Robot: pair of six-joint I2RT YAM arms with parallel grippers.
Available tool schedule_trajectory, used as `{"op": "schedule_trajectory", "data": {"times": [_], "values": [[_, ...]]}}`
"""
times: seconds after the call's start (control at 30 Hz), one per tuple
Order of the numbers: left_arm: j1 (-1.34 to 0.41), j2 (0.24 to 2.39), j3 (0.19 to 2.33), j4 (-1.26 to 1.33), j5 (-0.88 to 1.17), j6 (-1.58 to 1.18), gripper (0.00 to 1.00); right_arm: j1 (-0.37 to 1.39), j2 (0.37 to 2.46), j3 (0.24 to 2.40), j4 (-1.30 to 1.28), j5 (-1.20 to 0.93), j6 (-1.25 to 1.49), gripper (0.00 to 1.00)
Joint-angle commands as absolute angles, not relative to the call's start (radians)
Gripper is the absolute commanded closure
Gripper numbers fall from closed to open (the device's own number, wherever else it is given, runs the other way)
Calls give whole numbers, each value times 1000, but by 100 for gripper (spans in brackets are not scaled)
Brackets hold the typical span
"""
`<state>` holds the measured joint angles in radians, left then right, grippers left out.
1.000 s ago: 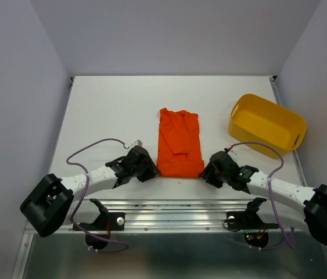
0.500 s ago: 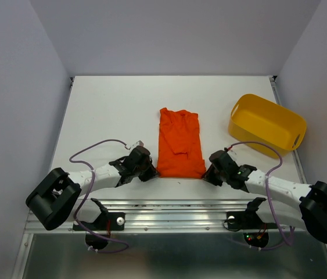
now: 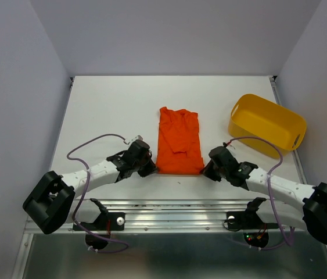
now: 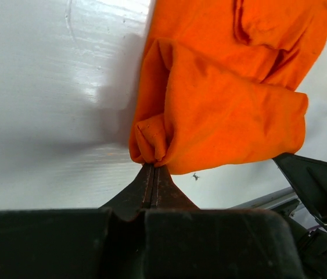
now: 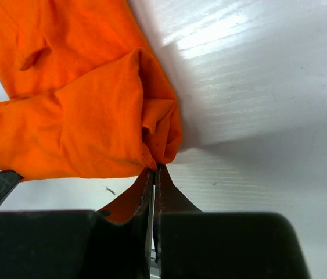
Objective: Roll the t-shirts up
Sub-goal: Roll the T-shirt to the center of the board.
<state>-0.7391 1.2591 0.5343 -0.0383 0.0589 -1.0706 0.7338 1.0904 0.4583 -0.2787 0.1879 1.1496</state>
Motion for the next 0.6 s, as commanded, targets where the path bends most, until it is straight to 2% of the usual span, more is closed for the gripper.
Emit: {"op": "schedule_trajectory", "data": {"times": [0.0, 0.57], "values": [[-726, 1221, 606, -123, 43, -1039, 100, 729, 1068, 531, -279, 232, 1126, 99], [-612, 1299, 762, -189, 98, -945, 100, 681, 1137, 666, -308, 259, 1051, 99]]}}
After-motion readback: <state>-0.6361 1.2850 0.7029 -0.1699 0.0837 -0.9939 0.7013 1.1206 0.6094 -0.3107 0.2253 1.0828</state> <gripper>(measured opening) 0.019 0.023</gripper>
